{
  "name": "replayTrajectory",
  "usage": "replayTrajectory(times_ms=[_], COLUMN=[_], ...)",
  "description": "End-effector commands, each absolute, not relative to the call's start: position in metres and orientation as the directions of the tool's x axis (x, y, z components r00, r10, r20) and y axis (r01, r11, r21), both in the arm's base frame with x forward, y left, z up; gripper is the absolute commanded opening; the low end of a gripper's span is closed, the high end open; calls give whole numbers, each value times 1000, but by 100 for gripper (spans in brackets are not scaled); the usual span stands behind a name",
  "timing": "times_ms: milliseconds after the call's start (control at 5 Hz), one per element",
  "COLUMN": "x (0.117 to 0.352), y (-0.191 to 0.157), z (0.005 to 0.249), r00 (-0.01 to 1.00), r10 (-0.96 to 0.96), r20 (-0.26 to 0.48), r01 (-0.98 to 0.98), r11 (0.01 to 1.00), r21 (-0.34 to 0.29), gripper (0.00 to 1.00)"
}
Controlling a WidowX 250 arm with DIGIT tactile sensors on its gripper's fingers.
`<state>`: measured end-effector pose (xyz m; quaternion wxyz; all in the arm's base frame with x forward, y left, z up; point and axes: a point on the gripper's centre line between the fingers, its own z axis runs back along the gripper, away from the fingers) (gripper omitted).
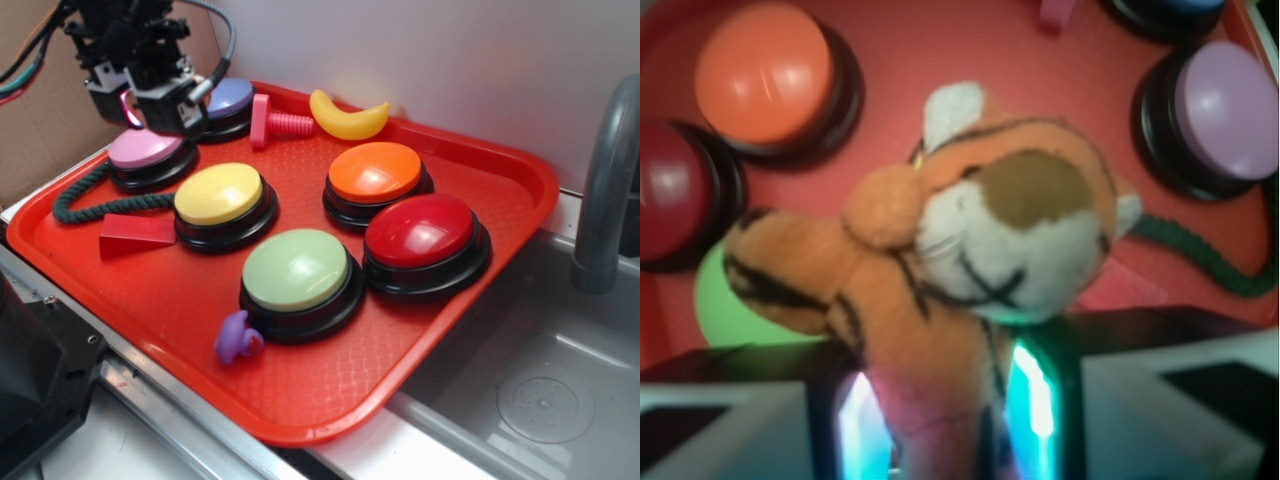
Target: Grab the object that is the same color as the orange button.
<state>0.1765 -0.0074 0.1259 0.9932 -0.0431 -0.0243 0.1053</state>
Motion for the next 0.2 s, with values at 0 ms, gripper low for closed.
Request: replayTrajectory(times_ms=[0], x=[172], y=[18], z=[135], r00=[961], r10=[268], r20=[68], r01=[-266], r11=[963], r21=[-31], gripper=[0])
